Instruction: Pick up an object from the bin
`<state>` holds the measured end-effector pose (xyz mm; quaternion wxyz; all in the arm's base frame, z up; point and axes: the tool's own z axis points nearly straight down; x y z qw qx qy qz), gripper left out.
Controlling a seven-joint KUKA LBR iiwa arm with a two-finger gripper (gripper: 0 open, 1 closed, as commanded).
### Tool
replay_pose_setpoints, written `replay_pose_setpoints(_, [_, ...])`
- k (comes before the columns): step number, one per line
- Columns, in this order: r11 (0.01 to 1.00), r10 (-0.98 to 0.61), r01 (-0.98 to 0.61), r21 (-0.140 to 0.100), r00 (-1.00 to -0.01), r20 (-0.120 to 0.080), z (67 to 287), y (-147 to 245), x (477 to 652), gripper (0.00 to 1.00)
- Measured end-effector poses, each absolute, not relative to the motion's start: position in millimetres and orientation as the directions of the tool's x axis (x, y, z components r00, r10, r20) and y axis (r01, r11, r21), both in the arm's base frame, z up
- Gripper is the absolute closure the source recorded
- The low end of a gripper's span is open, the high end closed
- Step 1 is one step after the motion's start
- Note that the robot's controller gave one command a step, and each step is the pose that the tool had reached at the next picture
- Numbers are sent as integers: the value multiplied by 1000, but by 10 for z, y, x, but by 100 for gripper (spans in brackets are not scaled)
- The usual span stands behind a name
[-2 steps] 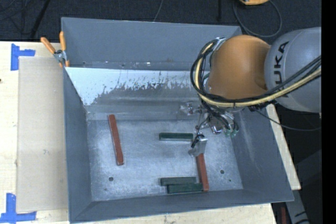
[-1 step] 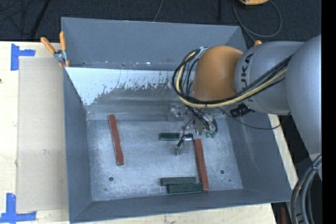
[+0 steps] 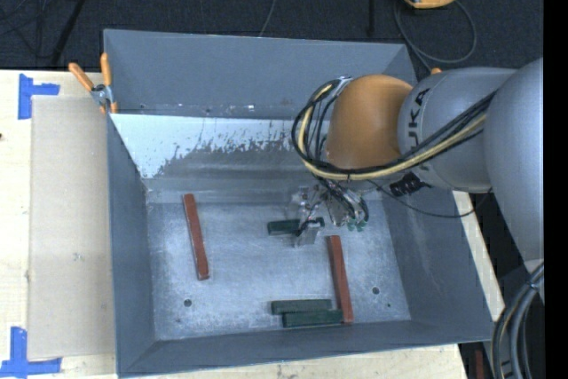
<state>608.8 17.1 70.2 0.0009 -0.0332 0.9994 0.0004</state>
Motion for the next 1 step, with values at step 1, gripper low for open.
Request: replay_pose_setpoints(1, [992, -125, -125, 0, -992, -13, 2351, 482, 6225, 100])
